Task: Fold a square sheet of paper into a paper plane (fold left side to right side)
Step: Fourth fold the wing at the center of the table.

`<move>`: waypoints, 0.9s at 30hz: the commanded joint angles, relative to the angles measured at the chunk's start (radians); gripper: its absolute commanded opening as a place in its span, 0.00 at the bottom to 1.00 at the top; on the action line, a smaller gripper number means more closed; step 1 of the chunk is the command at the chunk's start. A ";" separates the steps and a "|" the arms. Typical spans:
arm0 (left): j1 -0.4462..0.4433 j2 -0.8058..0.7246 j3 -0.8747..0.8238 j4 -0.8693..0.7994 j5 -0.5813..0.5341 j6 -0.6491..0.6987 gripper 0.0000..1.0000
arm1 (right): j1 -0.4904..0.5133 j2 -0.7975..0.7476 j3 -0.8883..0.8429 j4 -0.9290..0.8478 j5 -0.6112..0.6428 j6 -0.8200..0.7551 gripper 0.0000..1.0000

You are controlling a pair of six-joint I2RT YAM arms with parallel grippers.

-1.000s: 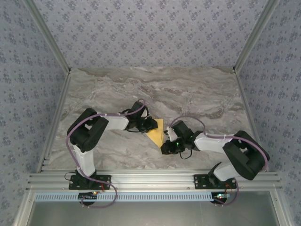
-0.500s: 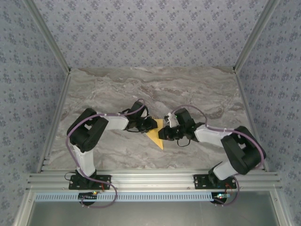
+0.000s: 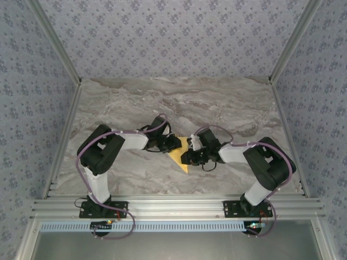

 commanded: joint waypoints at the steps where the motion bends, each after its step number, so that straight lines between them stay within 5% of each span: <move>1: 0.007 0.014 -0.018 -0.080 -0.046 0.015 0.19 | 0.005 0.015 -0.018 0.011 0.006 0.007 0.16; 15: 0.010 -0.005 -0.019 -0.080 -0.047 0.025 0.19 | 0.025 0.023 -0.035 -0.109 0.064 0.007 0.11; 20: 0.011 -0.092 -0.021 -0.054 -0.046 0.067 0.20 | 0.023 0.029 -0.052 -0.169 0.113 0.006 0.01; 27: -0.014 -0.230 -0.055 -0.042 -0.058 0.111 0.19 | 0.019 0.057 -0.057 -0.194 0.142 -0.023 0.00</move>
